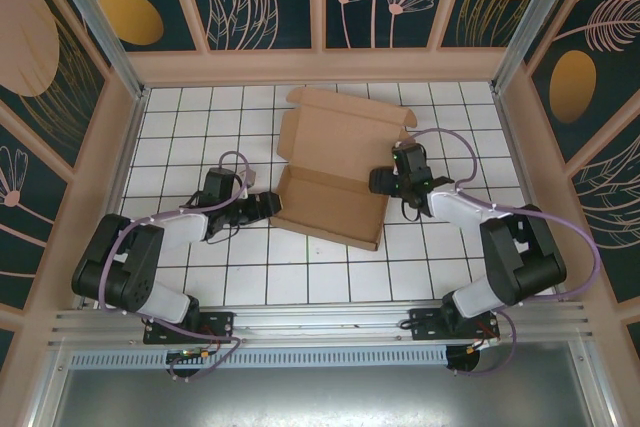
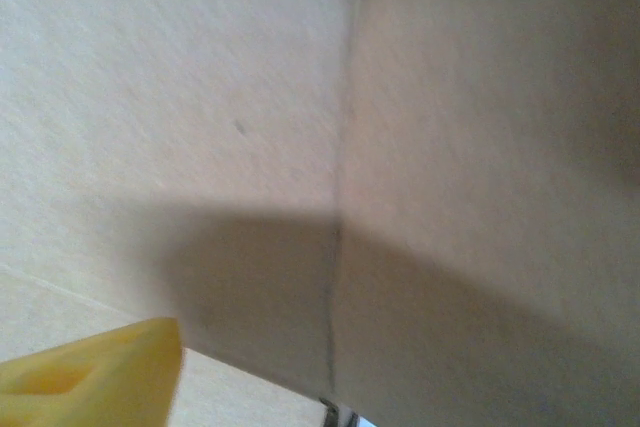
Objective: Fold the paper box
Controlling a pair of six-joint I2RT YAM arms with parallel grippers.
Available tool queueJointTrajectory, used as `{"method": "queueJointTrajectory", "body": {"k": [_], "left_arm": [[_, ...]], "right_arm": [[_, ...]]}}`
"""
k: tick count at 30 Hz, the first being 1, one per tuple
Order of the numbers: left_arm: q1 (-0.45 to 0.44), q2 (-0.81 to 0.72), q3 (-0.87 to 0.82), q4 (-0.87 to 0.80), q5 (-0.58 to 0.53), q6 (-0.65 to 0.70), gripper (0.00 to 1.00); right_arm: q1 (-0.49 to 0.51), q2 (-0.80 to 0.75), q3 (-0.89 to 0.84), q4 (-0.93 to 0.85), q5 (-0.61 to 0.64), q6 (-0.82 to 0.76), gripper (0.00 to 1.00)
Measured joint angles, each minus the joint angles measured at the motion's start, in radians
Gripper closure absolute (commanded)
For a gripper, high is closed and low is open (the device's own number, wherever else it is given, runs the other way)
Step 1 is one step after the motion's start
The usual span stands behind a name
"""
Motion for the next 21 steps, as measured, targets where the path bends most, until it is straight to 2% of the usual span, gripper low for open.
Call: {"method": "queueJointTrajectory", "body": {"k": [3,8,13,21], "left_arm": [[0.000,0.000,-0.001,0.005,-0.016,-0.004,0.31],[0.000,0.023,0.000,0.018,-0.018,-0.003,0.31],[0.001,0.026,0.002,0.018,-0.014,-0.003,0.31],[0.001,0.027,0.003,0.018,-0.014,-0.004,0.31]], "right_arm": [[-0.013,-0.040,-0.001,0.002,-0.055,-0.039,0.09],[-0.077,-0.202,-0.011,0.008,-0.143,-0.065,0.09],[-0.172,-0.292,-0.011,0.027,-0.209,-0.071,0.16],[-0.301,-0.213,0.049,-0.016,-0.355,-0.134,0.30]]}}
